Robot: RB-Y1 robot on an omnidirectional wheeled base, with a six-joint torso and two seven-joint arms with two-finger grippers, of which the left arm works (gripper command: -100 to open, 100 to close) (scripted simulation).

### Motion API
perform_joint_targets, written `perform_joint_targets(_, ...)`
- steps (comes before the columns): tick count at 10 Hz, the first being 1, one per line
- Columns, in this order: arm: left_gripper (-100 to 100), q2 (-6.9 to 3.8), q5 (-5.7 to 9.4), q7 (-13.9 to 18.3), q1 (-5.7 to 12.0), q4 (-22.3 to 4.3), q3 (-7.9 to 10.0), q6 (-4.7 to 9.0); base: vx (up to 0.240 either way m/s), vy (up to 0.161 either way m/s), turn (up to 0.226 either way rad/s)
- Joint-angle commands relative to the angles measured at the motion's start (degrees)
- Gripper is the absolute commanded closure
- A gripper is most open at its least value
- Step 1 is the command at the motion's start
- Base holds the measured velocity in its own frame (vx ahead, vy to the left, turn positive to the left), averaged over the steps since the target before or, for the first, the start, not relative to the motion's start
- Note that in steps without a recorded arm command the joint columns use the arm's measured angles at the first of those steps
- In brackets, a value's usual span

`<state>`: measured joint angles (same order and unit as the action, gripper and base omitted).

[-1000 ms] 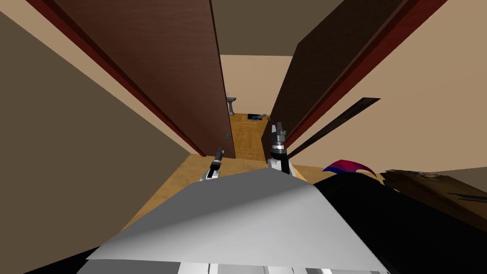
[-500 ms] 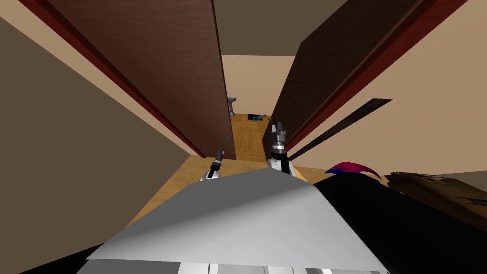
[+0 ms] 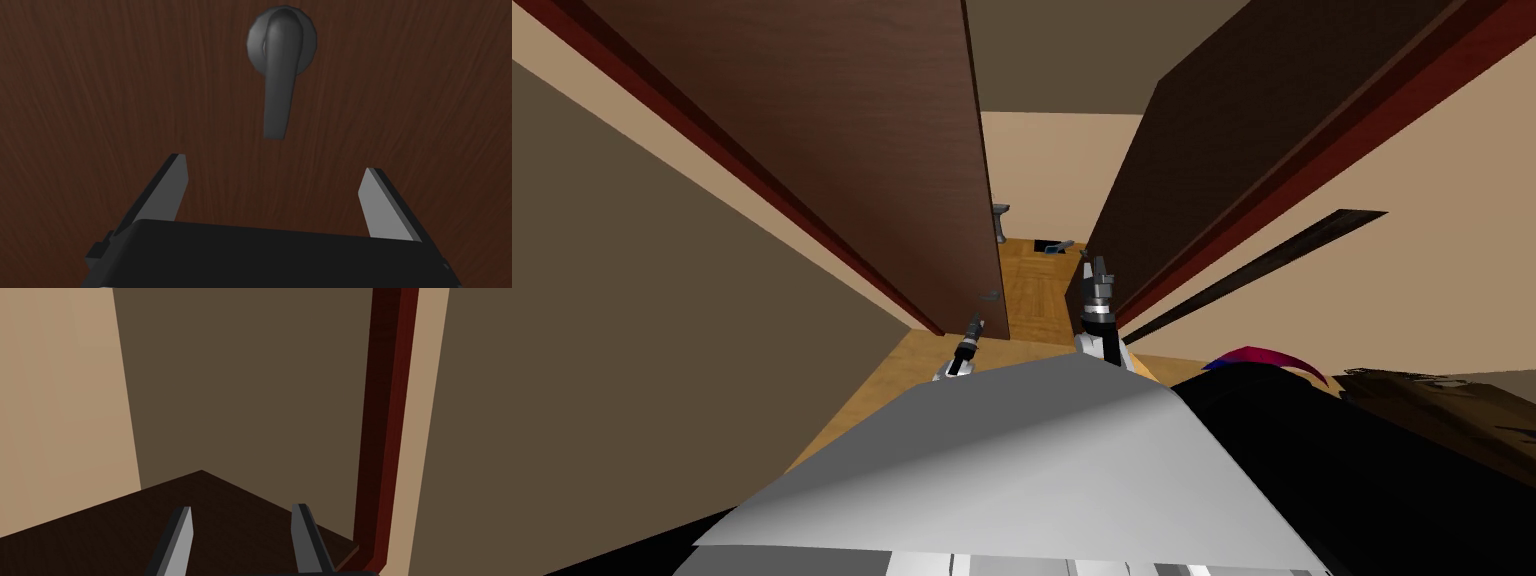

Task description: Push the door open

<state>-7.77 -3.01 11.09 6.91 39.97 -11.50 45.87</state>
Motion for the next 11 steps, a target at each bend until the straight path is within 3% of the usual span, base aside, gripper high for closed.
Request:
perform_joint_targets(1, -100, 0.00, 0.00, 0.00, 0.00, 0.00, 0.00, 0.00, 0.034, 0.006, 0.000)
perform_joint_targets(10, -100, 0.98, 0.51, -1.04, 0.83, -1.33, 1.15, -0.32, 0.172, -0.033, -0.028)
perform_joint_targets(11, 100, 0.98, 0.51, -1.04, 0.83, -1.33, 1.15, -0.32, -0.012, 0.001, 0.007)
